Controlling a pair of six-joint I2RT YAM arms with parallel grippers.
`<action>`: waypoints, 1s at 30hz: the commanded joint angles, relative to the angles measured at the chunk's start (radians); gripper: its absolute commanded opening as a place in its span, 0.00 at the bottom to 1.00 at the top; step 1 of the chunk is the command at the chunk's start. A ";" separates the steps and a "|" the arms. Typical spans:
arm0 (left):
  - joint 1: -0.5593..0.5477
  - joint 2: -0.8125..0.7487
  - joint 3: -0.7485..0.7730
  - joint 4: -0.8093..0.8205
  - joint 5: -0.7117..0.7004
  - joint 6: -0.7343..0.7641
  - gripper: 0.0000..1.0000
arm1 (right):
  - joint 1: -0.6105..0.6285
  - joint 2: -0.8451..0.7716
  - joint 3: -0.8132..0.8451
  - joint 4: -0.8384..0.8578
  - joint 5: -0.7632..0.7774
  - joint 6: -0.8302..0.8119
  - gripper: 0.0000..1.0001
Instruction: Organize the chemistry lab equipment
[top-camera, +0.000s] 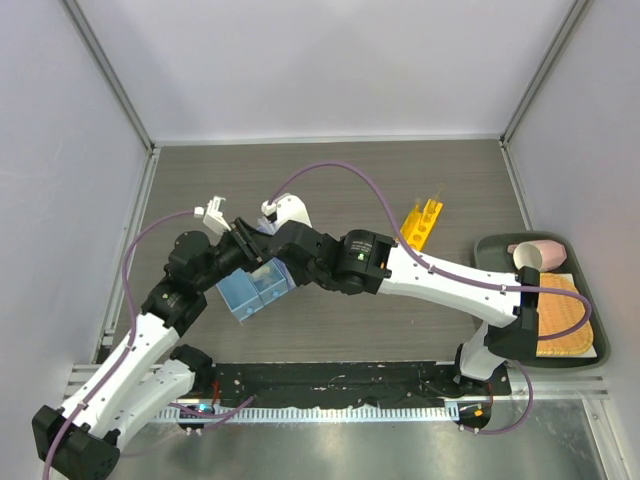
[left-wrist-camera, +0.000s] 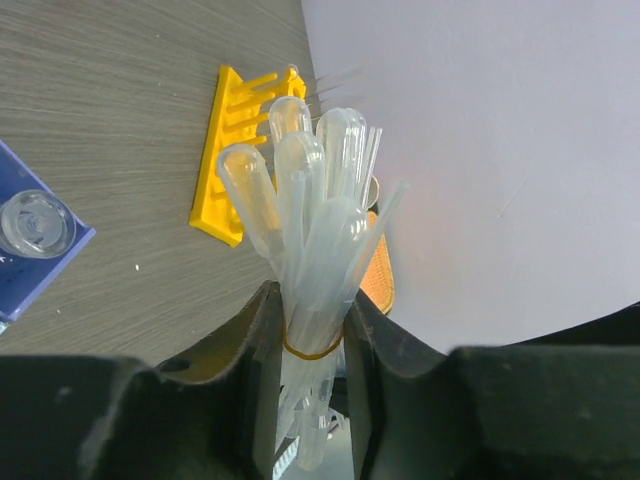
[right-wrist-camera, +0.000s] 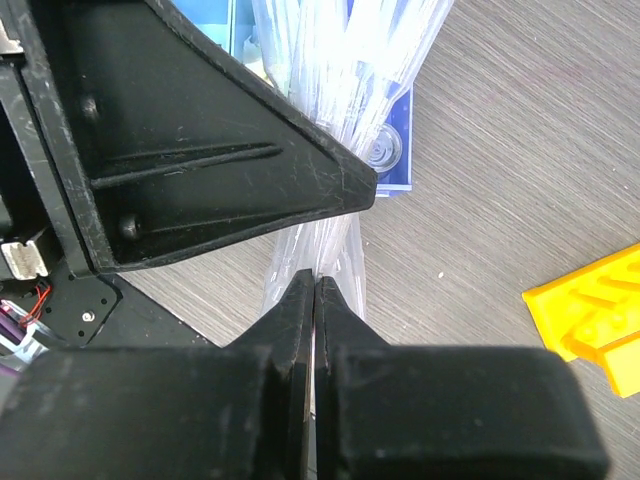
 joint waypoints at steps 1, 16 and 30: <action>0.005 -0.015 0.009 0.044 0.017 0.006 0.24 | 0.007 -0.004 0.044 0.019 0.030 0.020 0.01; 0.005 0.049 0.276 -0.467 -0.234 0.185 0.07 | 0.013 -0.133 -0.046 -0.033 0.135 0.065 0.64; 0.008 0.288 0.526 -0.997 -0.676 0.236 0.12 | 0.013 -0.371 -0.327 0.015 0.158 0.100 0.65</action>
